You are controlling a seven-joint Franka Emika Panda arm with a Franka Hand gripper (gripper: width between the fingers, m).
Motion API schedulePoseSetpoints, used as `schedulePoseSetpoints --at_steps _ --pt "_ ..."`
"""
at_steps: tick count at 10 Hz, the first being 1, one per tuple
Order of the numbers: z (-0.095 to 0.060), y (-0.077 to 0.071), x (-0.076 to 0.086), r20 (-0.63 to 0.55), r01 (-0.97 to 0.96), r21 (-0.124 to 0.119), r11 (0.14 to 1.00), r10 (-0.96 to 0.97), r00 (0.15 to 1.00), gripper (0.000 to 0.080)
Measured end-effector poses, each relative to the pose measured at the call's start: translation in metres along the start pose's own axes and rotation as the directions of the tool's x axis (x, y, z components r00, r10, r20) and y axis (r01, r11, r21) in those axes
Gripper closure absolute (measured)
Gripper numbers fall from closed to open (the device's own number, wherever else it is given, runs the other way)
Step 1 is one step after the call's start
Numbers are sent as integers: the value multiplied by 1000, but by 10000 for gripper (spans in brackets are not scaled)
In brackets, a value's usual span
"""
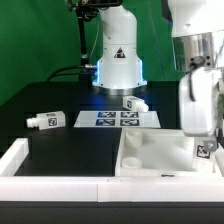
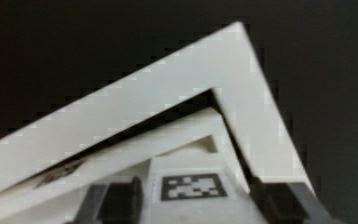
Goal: Assemble one leg
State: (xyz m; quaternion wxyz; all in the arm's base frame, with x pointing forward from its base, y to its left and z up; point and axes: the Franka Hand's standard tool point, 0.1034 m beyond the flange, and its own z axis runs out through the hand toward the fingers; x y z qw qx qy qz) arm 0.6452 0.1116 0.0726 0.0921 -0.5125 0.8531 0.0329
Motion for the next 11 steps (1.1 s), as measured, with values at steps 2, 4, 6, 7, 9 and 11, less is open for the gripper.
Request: schedulePoseSetpoints --at_steps 2,4,6,7,9,11 --pt "0 0 -1 2 7 14 1000 -7 1000 512" --pt "1 1 -1 2 31 13 999 -31 1000 417" --pt "-6 1 -6 9 46 19 999 -47 999 231" --pt "-22 0 -12 25 74 32 997 -75 997 172" --pt "-52 -10 -23 53 109 53 993 -112 992 151" --pt "-52 -11 -24 53 115 56 992 -118 992 151"
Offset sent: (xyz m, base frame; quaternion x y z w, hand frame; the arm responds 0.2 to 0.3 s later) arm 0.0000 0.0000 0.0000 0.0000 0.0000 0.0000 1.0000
